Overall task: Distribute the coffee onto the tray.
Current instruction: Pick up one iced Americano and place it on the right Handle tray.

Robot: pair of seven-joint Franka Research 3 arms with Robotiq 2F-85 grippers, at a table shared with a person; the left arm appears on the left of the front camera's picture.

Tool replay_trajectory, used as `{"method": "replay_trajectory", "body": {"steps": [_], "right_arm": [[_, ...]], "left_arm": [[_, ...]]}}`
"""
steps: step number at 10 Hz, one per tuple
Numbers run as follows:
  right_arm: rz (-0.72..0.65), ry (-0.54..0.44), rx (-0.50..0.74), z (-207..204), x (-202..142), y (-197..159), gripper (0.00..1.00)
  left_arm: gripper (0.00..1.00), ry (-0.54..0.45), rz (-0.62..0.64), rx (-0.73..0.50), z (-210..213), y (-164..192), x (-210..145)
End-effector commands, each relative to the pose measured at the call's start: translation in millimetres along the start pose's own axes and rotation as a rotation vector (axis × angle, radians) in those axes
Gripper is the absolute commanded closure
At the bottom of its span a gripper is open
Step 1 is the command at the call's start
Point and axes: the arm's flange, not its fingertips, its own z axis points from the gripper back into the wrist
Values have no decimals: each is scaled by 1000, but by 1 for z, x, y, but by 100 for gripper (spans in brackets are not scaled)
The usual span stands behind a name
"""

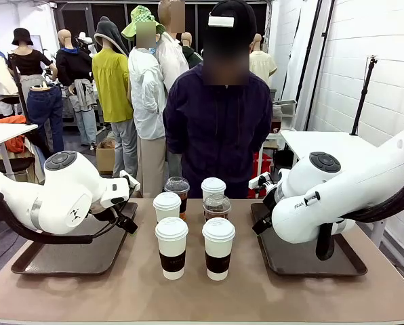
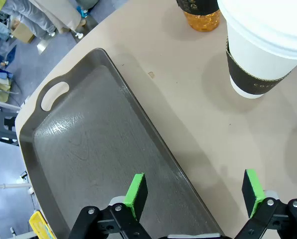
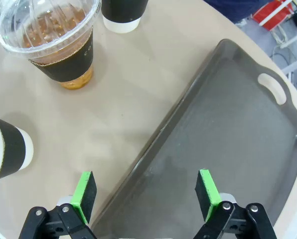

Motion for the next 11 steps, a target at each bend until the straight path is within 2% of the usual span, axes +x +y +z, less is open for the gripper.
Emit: {"method": "replay_trajectory", "body": {"steps": [1,9,11], "right_arm": [[0,0,0,0,0,0,0],[0,0,0,0,0,0,0],[4,-32,53,30,10,-7,0]], "left_arm": [[0,0,0,0,0,0,0],[0,0,0,0,0,0,0],[0,-48,2,20,40,4,12]]}}
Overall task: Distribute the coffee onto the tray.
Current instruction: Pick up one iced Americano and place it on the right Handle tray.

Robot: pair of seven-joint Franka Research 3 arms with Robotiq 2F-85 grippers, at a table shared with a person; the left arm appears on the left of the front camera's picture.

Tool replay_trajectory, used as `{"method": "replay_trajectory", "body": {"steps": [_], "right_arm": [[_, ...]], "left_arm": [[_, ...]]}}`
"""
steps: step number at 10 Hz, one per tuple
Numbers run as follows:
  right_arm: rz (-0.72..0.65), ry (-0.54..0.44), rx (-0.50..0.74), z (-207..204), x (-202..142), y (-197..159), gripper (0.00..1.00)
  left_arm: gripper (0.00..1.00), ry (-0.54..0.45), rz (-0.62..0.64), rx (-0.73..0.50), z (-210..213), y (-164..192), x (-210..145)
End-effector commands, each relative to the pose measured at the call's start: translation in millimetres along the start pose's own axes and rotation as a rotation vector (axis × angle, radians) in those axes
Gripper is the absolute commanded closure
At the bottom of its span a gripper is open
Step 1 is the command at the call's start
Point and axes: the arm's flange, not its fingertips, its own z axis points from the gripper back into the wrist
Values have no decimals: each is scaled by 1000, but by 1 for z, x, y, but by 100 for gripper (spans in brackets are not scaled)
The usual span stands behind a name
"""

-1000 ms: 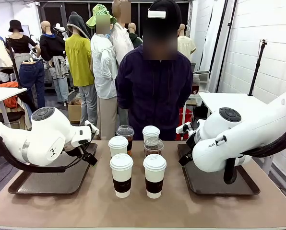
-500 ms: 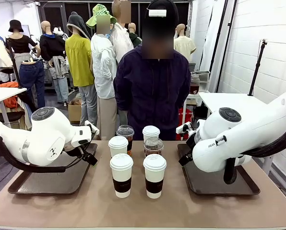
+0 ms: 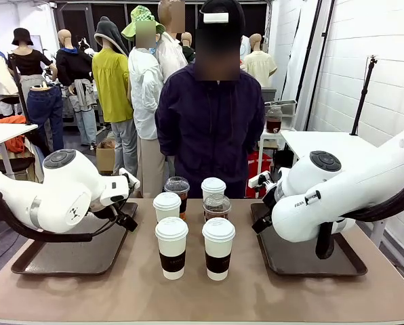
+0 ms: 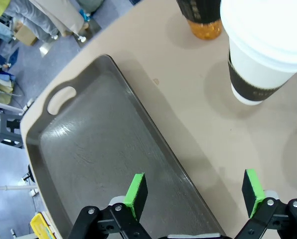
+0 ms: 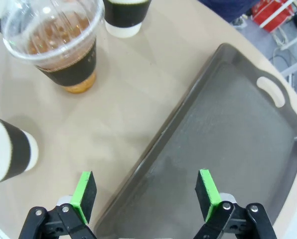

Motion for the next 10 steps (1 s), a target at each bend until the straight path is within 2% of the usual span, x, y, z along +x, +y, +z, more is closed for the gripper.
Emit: {"method": "replay_trajectory", "body": {"steps": [1,4,6,10], "right_arm": [[10,-34,69,40,10,-12,0],[49,-66,130,98,24,-21,0],[85,-71,127,130,29,-25,0],[100,-61,151,132,34,-27,0]], "left_arm": [[0,-31,0,24,47,3,11],[0,-15,-12,8,101,7,24],[0,-20,-32,15,125,4,29],[0,-15,-22,-6,129,5,27]]}}
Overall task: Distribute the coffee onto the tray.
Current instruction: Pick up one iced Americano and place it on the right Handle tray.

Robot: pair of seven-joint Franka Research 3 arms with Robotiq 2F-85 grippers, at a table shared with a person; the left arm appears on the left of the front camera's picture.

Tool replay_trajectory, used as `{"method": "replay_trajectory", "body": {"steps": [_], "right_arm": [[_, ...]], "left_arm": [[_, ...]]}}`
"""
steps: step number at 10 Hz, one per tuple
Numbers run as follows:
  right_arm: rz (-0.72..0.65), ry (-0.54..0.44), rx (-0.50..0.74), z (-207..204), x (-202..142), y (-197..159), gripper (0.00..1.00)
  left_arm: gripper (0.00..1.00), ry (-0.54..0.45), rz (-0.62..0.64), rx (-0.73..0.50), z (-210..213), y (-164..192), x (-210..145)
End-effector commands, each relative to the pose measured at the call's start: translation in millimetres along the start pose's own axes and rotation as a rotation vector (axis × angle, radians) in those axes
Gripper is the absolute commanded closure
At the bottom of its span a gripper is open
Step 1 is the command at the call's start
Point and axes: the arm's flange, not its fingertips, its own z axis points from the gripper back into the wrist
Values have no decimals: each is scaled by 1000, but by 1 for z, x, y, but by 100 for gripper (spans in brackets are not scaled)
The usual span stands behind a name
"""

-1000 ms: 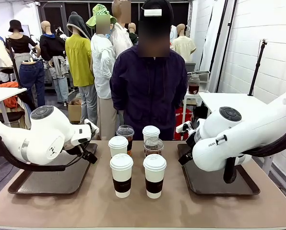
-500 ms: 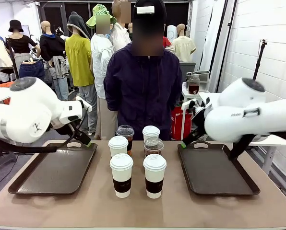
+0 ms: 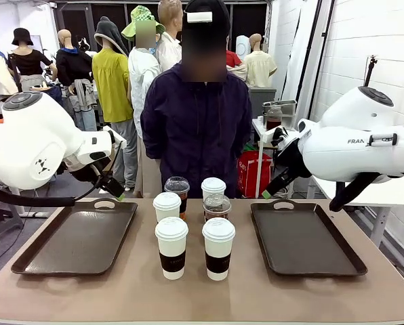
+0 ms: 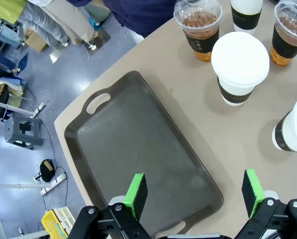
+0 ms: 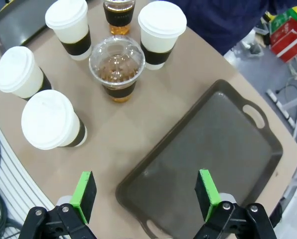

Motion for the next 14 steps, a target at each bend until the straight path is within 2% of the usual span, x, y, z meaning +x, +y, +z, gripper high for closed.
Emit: {"method": "replay_trajectory", "body": {"steps": [1,4,9,11,14], "right_arm": [[15,-8,29,-2,-1,-10,0],[38,-117,137,16,-7,-26,0],[96,-314,231,30,-19,-47,0],[88,-350,278,29,-21,-52,0],[82,-342,277,27,-17,-48,0]], "left_arm": [[0,-6,-9,-26,0,1,-3],[0,-127,-7,-170,16,17,-13],[0,-379,-34,-291,21,29,-39],[0,-429,-11,-320,19,28,-45],[0,-424,-12,-315,15,23,-44]]}}
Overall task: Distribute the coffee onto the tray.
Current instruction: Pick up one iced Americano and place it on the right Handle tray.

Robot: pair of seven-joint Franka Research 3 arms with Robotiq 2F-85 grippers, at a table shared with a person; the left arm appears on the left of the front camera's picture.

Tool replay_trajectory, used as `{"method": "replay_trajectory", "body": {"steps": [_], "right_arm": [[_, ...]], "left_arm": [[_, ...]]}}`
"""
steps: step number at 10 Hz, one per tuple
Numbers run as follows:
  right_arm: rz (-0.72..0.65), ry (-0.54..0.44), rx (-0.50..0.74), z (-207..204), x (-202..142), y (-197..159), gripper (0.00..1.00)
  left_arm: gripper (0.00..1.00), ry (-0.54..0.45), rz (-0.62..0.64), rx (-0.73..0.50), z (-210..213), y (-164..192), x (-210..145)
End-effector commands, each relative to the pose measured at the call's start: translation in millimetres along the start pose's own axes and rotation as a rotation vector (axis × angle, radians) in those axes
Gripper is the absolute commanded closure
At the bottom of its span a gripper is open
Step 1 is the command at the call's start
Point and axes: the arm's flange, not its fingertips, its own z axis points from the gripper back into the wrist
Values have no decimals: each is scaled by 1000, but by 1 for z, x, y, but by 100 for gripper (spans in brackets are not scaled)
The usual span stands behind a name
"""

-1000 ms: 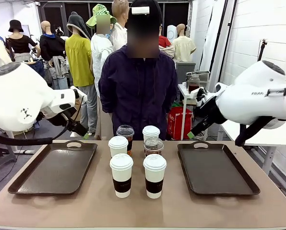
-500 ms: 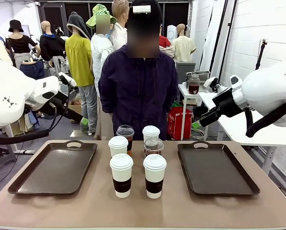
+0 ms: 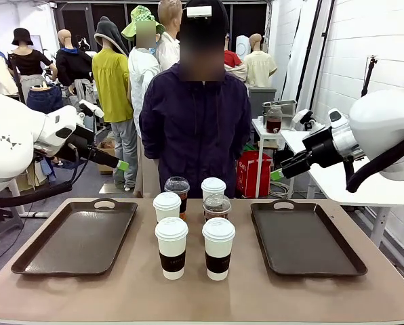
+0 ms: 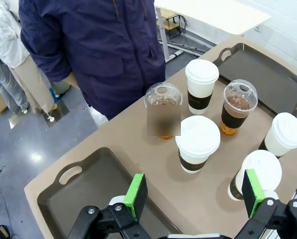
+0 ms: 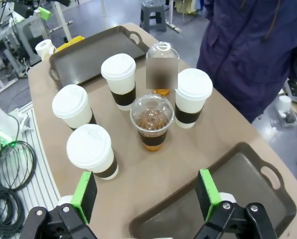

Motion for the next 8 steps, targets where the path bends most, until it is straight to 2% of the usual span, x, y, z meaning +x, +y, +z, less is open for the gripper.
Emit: {"method": "replay_trajectory", "body": {"steps": [1,8], "right_arm": [[-23,-12,-21,-6,0,0,0],[0,0,0,0,0,0,0]], "left_arm": [[0,0,0,6,2,1,0],[0,0,0,6,2,1,0]]}}
